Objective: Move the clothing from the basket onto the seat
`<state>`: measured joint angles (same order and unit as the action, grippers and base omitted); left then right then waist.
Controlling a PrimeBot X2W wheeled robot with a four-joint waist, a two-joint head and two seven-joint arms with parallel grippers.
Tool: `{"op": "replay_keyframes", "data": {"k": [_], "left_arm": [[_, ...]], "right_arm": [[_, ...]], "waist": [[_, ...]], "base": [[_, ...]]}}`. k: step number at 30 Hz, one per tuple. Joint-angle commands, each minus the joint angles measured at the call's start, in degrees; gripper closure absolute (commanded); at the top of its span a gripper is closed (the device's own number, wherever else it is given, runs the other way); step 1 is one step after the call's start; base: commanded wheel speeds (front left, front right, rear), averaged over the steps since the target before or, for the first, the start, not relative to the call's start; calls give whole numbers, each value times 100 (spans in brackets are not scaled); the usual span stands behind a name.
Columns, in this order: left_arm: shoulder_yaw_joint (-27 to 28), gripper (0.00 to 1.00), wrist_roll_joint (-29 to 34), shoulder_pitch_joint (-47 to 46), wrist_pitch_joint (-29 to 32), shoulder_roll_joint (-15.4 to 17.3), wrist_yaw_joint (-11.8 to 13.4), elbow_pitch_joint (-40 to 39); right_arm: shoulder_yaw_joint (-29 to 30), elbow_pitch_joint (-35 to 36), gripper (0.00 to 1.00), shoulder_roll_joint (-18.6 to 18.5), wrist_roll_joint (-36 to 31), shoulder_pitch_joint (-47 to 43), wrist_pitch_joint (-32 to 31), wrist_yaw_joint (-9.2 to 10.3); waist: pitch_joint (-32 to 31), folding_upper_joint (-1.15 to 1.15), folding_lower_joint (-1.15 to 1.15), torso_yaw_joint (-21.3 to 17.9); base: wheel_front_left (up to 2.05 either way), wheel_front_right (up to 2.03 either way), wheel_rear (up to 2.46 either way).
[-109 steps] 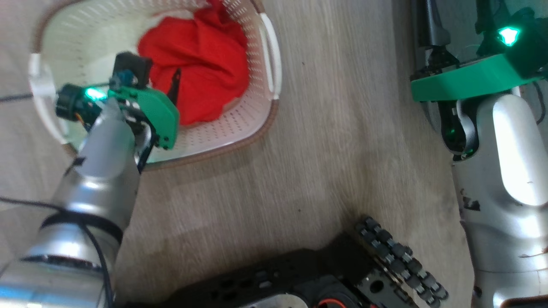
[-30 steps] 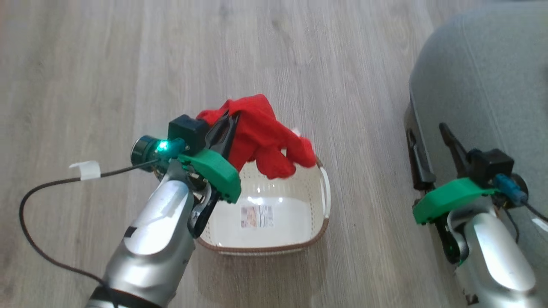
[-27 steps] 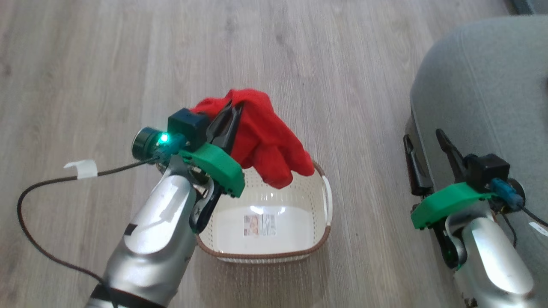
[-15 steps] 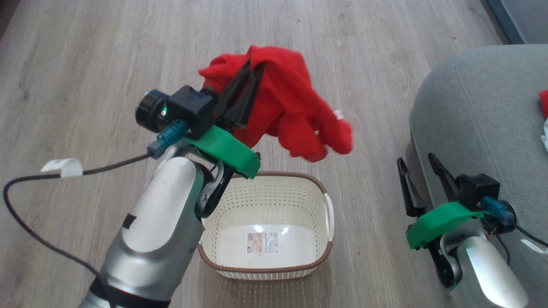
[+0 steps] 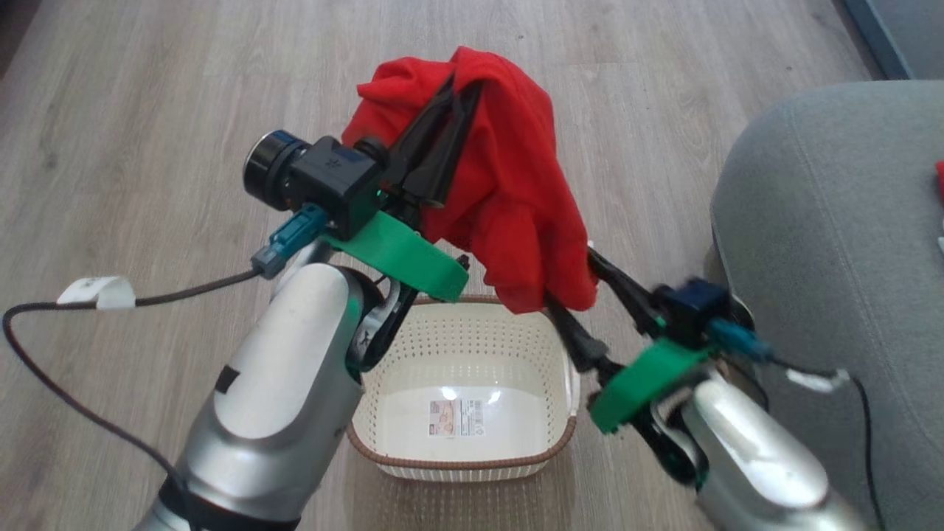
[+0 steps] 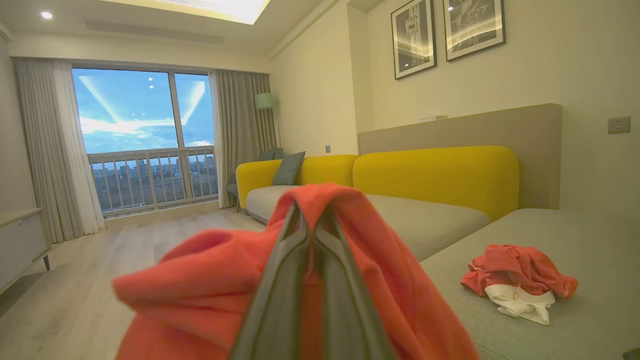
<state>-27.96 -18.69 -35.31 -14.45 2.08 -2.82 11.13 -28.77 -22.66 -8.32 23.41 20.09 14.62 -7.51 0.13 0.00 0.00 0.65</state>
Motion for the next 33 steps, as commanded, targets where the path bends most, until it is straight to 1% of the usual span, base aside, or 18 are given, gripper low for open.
{"op": "replay_keyframes", "data": {"k": [1, 4, 5, 7, 13, 18, 23, 24, 25, 26, 27, 28, 30, 33], "left_arm": [[143, 100, -34, -235, -54, 80, 37, -232], [68, 100, -56, -234, -54, 80, 48, -237], [68, 100, -56, -234, -54, 80, 48, -237], [16, 100, -78, -239, -54, 80, 58, -250], [-144, 100, -149, -265, -54, 80, 90, -289], [-327, 100, -244, -244, -55, 80, 99, -273], [-539, 100, -378, -184, -55, 80, 111, -273], [-583, 100, -394, -171, -55, 80, 118, -281], [-625, 100, -409, -156, -55, 80, 124, -286], [-664, 100, -433, -142, -55, 80, 129, -295], [-699, 100, -452, -132, -55, 80, 136, -308], [-732, 100, -466, -123, -55, 80, 142, -316], [-785, 100, -490, -106, -55, 80, 152, -313], [-793, 100, -471, -71, -55, 80, 174, -254]], "right_arm": [[-300, 266, 0, -133, 139, 460, 38, 2], [-808, 432, 0, -202, 351, 834, 38, 2], [-808, 432, 0, -202, 351, 834, 38, 2], [-998, 487, 0, -196, 369, 1036, 38, 2], [-1279, 476, 0, -32, 377, 1444, 38, 2], [-1218, 437, 0, 150, 293, 1644, 38, 2], [-899, 285, 0, 343, 146, 1750, 38, 2], [-835, 213, 2, 372, 115, 1759, 38, 2], [-747, 153, 21, 403, 91, 1765, 38, 2], [-684, 68, 59, 428, 78, 1761, 38, 2], [-625, -9, 84, 447, 47, 1769, 38, 2], [-558, -69, 100, 465, 31, 1773, 38, 2], [-447, -145, 100, 492, 17, 1770, 38, 2], [-149, -81, 100, 520, -67, 1684, 38, 2]], "waist": [[11, 0, 0, 27], [32, 0, 0, 86], [32, 0, 0, 86], [47, 0, 0, 133], [123, 0, 0, 269], [160, 0, 0, 378], [200, 0, 0, 475], [204, 0, 0, 495], [210, 0, 0, 514], [213, 0, 0, 539], [214, 0, 0, 564], [215, 0, 0, 582], [215, 0, 0, 619], [216, 0, 0, 639]], "base": [[0, 0, 0], [0, 0, 0], [0, 0, 0], [0, 0, 0], [0, 0, 0], [0, 0, 0], [0, 0, 0], [0, 0, 0], [0, 0, 0], [0, 0, 0], [0, 0, 0], [0, 0, 0], [0, 0, 0], [0, 0, 0]]}}
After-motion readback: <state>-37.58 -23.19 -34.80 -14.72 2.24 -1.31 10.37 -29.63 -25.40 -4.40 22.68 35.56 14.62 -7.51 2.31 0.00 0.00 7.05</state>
